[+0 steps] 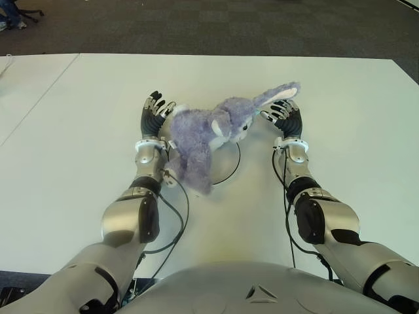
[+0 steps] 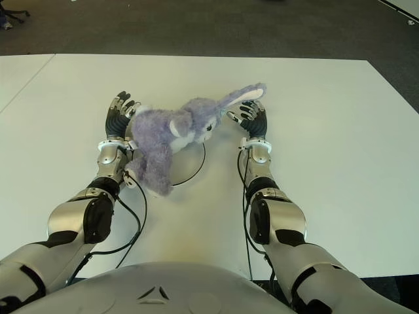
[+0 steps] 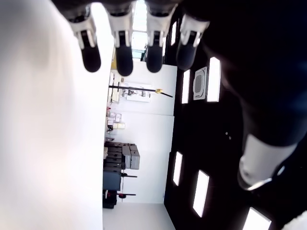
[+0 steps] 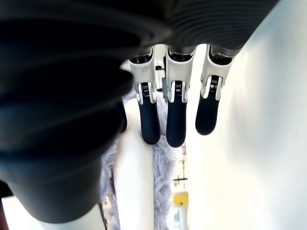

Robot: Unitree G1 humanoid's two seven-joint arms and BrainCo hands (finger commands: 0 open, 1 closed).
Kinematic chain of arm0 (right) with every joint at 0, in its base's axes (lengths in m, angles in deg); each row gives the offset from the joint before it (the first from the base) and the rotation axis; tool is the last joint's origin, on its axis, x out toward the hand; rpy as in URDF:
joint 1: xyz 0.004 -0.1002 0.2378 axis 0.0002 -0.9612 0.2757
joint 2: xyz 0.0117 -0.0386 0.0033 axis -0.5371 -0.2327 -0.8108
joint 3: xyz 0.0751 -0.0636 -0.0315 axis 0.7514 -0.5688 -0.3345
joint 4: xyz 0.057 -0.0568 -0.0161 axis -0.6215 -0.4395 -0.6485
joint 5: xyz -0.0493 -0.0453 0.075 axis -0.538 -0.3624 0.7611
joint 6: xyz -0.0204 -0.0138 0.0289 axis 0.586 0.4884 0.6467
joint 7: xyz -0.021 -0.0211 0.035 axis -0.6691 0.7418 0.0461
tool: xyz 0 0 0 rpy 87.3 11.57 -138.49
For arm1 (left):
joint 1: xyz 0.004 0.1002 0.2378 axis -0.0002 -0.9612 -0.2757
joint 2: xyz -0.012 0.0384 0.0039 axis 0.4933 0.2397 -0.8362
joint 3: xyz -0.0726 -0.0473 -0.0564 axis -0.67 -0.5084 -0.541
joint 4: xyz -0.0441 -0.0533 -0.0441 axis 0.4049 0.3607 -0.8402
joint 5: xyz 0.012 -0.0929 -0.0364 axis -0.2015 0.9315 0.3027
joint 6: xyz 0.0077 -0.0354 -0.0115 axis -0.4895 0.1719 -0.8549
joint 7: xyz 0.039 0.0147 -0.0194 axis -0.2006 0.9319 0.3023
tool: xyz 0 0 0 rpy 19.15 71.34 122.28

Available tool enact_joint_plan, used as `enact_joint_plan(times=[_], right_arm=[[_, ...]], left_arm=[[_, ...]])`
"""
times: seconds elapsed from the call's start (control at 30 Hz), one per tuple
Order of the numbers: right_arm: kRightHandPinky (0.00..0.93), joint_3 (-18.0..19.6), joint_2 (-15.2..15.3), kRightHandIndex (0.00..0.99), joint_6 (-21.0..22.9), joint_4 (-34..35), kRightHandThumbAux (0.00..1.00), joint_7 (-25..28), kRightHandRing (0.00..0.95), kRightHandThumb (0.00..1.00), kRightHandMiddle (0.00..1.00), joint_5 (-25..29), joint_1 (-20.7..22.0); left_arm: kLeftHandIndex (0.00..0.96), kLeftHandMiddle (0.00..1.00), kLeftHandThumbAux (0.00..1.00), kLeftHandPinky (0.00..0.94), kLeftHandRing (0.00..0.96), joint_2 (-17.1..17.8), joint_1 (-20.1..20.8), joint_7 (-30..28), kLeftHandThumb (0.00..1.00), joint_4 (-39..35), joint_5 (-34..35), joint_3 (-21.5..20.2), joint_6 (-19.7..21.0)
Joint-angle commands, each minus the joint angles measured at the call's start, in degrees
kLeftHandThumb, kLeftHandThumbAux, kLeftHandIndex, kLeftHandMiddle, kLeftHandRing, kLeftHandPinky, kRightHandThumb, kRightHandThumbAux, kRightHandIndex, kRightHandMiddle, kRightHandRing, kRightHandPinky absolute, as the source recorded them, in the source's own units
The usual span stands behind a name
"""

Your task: Put the doll into the plate.

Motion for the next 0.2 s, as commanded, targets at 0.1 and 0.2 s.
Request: enact_joint_plan(times=[0.1, 0.2], right_arm=[[0.279, 0.42, -2.75, 0.211, 5.53, -7.22, 0.912, -0.24, 0.271, 0.000, 0.269, 0.26, -12.82], [0.274, 0.14, -2.79, 0.211, 5.25, -7.19, 0.913, -0.59, 0.272, 0.000, 0.270, -0.04, -12.94]], left_arm=[[0.176, 0.224, 0.745, 0.217, 0.205, -3.01, -11.62, 2.69, 0.000, 6.08, -1.59, 0.87, 8.75], [0.177, 0.225, 0.759, 0.218, 0.208, -2.99, -11.63, 2.91, 0.000, 6.07, -1.76, 0.85, 8.82]])
